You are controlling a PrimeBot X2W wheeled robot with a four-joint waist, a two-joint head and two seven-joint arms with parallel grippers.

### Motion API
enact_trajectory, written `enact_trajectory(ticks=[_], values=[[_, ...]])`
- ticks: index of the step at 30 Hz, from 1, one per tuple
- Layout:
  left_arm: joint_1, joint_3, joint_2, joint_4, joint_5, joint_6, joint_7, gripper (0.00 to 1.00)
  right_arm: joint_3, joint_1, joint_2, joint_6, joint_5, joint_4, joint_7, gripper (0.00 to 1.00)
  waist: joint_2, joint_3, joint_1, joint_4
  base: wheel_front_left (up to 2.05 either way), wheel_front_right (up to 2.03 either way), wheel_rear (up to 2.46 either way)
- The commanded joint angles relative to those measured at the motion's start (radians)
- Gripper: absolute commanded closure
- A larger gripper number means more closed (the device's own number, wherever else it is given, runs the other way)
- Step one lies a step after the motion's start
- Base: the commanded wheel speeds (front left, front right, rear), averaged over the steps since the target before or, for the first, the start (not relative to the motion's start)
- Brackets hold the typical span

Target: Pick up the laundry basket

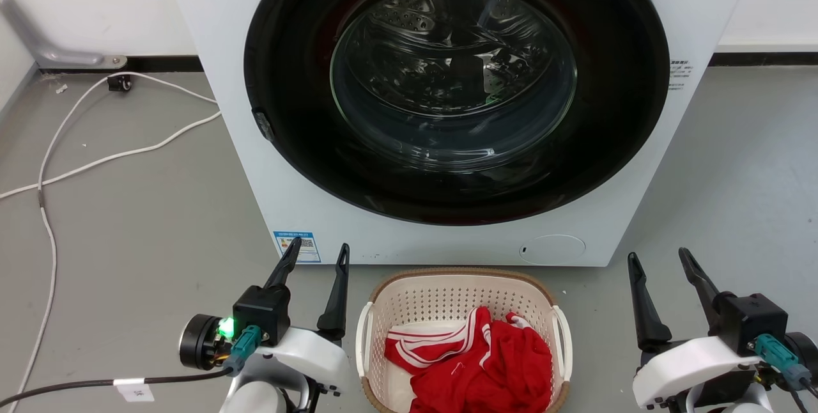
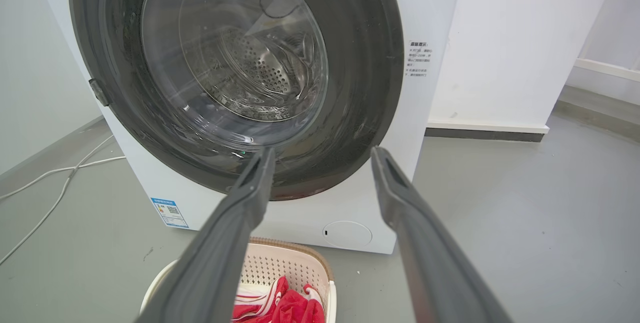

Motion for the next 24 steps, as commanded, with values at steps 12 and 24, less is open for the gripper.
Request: enact_trajectory(ticks=[12, 24], values=[[-0.015, 0.001, -0.001, 0.021, -0.019, 0.000, -0.005, 0.00, -0.002, 0.006, 0.003, 0.000, 0.011, 0.010, -0.008, 0.00, 0.0000, 0.001, 0.0000, -0.001, 0.00, 0.00, 0.00], [-0.051, -0.016, -0.001, 0.047, -0.015, 0.003, -0.005, 0.00, -0.032, -0.015, 0.003, 0.000, 0.013, 0.017, 0.007, 0.00, 0.0000, 0.045, 0.0000, -0.003, 0.00, 0.00, 0.00]])
